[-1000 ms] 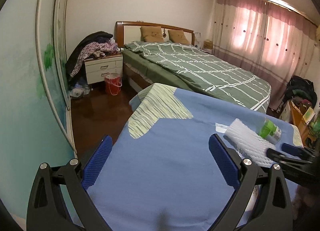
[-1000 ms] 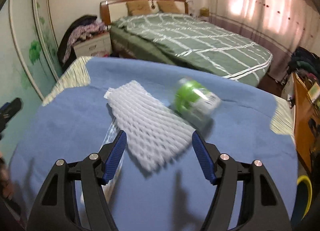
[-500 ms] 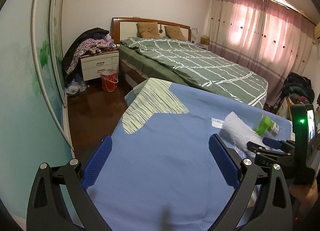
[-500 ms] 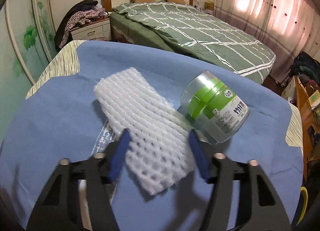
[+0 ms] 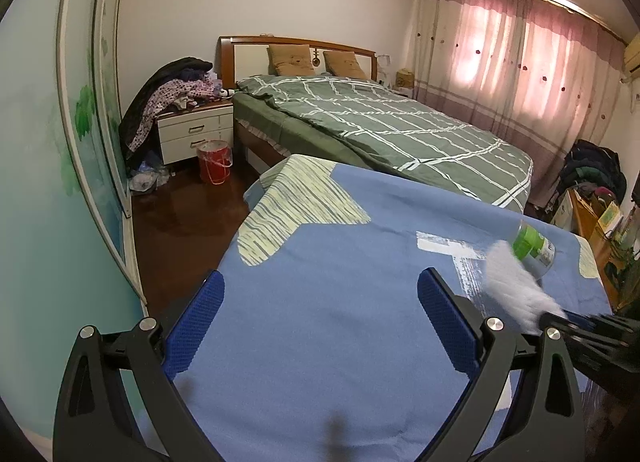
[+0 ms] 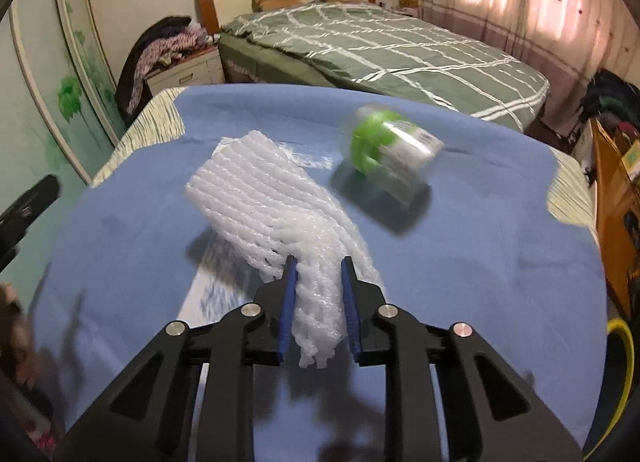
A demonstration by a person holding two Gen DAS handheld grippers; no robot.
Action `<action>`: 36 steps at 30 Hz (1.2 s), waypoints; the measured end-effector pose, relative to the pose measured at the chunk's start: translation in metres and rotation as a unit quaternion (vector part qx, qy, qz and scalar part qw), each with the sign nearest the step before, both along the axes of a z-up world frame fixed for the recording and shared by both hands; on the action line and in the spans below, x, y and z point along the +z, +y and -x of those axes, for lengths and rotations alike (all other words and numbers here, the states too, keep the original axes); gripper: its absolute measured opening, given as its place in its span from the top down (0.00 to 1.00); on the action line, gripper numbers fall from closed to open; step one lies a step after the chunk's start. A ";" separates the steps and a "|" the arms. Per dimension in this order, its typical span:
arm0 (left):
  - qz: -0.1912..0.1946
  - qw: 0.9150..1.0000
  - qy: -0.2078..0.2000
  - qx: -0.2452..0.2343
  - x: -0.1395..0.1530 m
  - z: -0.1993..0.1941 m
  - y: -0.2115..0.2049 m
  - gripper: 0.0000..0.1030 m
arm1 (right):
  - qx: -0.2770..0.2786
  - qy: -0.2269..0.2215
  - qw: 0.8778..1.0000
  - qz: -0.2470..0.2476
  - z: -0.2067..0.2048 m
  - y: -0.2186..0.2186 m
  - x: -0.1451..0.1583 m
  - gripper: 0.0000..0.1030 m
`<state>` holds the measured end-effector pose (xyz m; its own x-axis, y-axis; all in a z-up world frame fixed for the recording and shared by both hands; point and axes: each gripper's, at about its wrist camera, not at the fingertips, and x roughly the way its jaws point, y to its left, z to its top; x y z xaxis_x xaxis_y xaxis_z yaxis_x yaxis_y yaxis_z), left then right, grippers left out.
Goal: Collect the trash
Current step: 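Grasp the white foam net sleeve with the right gripper, then carry the foam sleeve into the yellow bin and open the right gripper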
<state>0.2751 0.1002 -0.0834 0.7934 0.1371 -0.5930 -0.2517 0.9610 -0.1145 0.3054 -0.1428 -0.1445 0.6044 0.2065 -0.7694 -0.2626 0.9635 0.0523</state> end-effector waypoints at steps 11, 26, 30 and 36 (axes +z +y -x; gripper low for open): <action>-0.015 0.999 0.006 -0.028 -0.004 0.000 -0.021 0.07 | -0.197 -0.071 0.977 -0.025 0.075 -0.147 0.018 0.80; -0.018 0.999 0.010 -0.049 -0.006 -0.001 -0.030 0.07 | -0.463 -0.056 0.884 0.002 0.104 -0.293 -0.014 0.75; -0.022 0.998 0.012 -0.060 -0.008 -0.002 -0.036 0.07 | -0.496 -0.048 0.867 0.000 0.111 -0.314 -0.020 0.62; -0.031 0.996 0.017 -0.084 -0.012 -0.002 -0.049 0.07 | -0.496 -0.067 0.866 -0.008 0.117 -0.308 -0.015 0.35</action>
<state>0.2774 0.0507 -0.0951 0.7876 0.0413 -0.6148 -0.0889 0.9949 -0.0470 0.1881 -0.4510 -0.1598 0.5744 -0.4559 -0.6799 0.6890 0.7177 0.1009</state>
